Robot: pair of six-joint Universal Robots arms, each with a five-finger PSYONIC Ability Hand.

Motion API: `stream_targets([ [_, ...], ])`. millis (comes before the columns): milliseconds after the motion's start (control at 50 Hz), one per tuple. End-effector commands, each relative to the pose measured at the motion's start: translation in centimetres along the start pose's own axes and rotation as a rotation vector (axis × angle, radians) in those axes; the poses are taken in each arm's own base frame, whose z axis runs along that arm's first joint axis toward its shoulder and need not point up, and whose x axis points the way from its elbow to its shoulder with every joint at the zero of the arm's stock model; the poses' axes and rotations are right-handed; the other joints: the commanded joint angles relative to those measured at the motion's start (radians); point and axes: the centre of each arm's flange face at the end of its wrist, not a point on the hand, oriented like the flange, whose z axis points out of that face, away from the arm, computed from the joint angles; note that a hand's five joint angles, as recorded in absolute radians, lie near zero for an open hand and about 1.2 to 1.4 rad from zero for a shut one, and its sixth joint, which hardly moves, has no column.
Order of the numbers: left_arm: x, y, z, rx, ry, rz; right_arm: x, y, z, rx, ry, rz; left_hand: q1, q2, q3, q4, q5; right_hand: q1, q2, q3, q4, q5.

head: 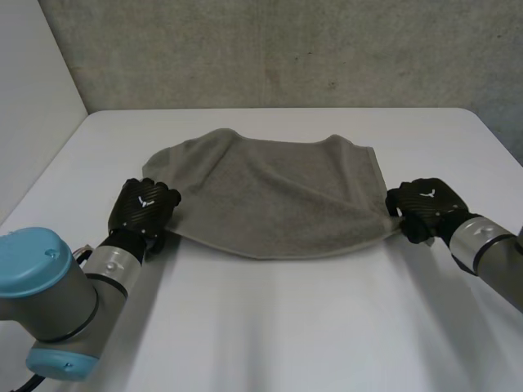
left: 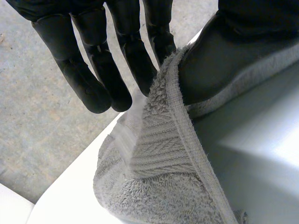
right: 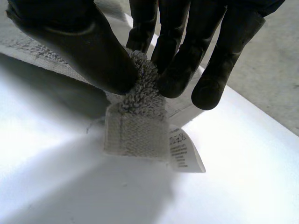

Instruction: Fold the towel.

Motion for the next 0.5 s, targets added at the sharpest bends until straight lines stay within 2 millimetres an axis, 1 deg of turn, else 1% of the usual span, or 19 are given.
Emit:
stream_targets([
  [20,-0.1,-0.4,-0.5,0.003,-0.001,0.003,1.2,-1.3,-1.8,0.029,0.053,0.037,-0.043,-0.114,-0.144,-0.118,-0.254,0.082,0.083,0.067,0.058,0.057],
  [80,-0.2,-0.5,-0.7,-0.002,-0.005,0.016,1.4,-2.0,-2.2,0.047,0.061,0.040,-0.043,-0.114,-0.144,-0.118,-0.254,0.082,0.083,0.067,0.058,0.057],
  [120,-1.1,-2.0,-1.1,0.021,-0.029,0.053,1.9,-4.6,-3.5,0.105,0.084,0.033,-0.043,-0.114,-0.144,-0.118,-0.254,0.082,0.083,0.067,0.058,0.057],
  [140,-1.2,-2.1,-1.1,0.021,-0.029,0.053,1.9,-4.6,-3.6,0.105,0.084,0.033,-0.043,-0.114,-0.144,-0.118,-0.254,0.082,0.083,0.067,0.058,0.057],
  [160,-2.1,-3.5,-1.4,0.049,-0.052,0.073,2.2,-6.2,-4.5,0.140,0.097,0.026,-0.043,-0.114,-0.144,-0.118,-0.254,0.082,0.083,0.067,0.058,0.057],
  [180,-2.1,-3.5,-1.4,0.050,-0.052,0.073,2.7,-7.7,-5.5,0.178,0.117,0.015,-0.043,-0.114,-0.144,-0.118,-0.254,0.082,0.083,0.067,0.058,0.057],
  [200,-2.9,-5.0,-1.9,0.077,-0.074,0.083,2.7,-7.8,-5.5,0.178,0.117,0.015,-0.043,-0.114,-0.144,-0.118,-0.254,0.082,0.083,0.067,0.058,0.057],
  [220,-3.7,-6.6,-2.4,0.114,-0.095,0.087,3.4,-9.4,-6.5,0.219,0.144,0.006,-0.043,-0.114,-0.144,-0.118,-0.254,0.082,0.083,0.067,0.058,0.057],
  [240,-3.7,-6.6,-2.4,0.115,-0.095,0.087,3.4,-9.4,-6.5,0.219,0.144,0.006,-0.043,-0.114,-0.144,-0.118,-0.254,0.082,0.083,0.067,0.058,0.057],
  [280,-5.3,-10.0,-3.7,0.197,-0.138,0.094,4.5,-12.9,-8.5,0.308,0.199,-0.014,-0.043,-0.114,-0.144,-0.118,-0.254,0.082,0.083,0.067,0.058,0.057],
  [300,-5.3,-10.0,-3.8,0.197,-0.138,0.094,4.5,-12.9,-8.6,0.309,0.199,-0.014,-0.043,-0.114,-0.144,-0.118,-0.254,0.082,0.083,0.067,0.058,0.057],
  [320,-6.1,-11.6,-4.5,0.241,-0.165,0.098,4.9,-14.5,-9.6,0.344,0.219,-0.023,-0.043,-0.114,-0.144,-0.118,-0.254,0.082,0.083,0.067,0.058,0.057],
  [340,-6.1,-11.6,-4.5,0.242,-0.165,0.098,5.1,-16.0,-10.5,0.366,0.228,-0.028,-0.043,-0.114,-0.144,-0.118,-0.254,0.082,0.083,0.067,0.058,0.057],
  [360,-6.8,-13.3,-5.2,0.287,-0.187,0.099,5.1,-16.0,-10.5,0.367,0.228,-0.028,-0.043,-0.114,-0.144,-0.118,-0.254,0.082,0.083,0.067,0.058,0.057],
  [380,-7.4,-14.7,-5.7,0.322,-0.202,0.096,5.3,-17.2,-11.2,0.371,0.228,-0.032,-0.043,-0.114,-0.144,-0.118,-0.254,0.082,0.083,0.067,0.058,0.057],
  [400,-7.4,-14.7,-5.7,0.323,-0.202,0.096,5.3,-17.2,-11.2,0.371,0.228,-0.032,-0.043,-0.114,-0.144,-0.118,-0.254,0.082,0.083,0.067,0.058,0.057],
  [420,-7.6,-15.8,-6.2,0.346,-0.204,0.087,5.2,-17.9,-11.6,0.354,0.215,-0.030,-0.043,-0.114,-0.144,-0.118,-0.254,0.082,0.083,0.067,0.058,0.057],
  [460,-7.9,-16.3,-6.3,0.348,-0.201,0.078,5.3,-17.9,-11.5,0.312,0.198,-0.013,-0.043,-0.114,-0.144,-0.118,-0.254,0.082,0.083,0.067,0.058,0.057],
  [500,-7.7,-16.1,-5.7,0.306,-0.170,0.061,5.5,-15.9,-9.6,0.175,0.151,0.009,-0.043,-0.114,-0.144,-0.118,-0.254,0.082,0.083,0.067,0.058,0.057],
])
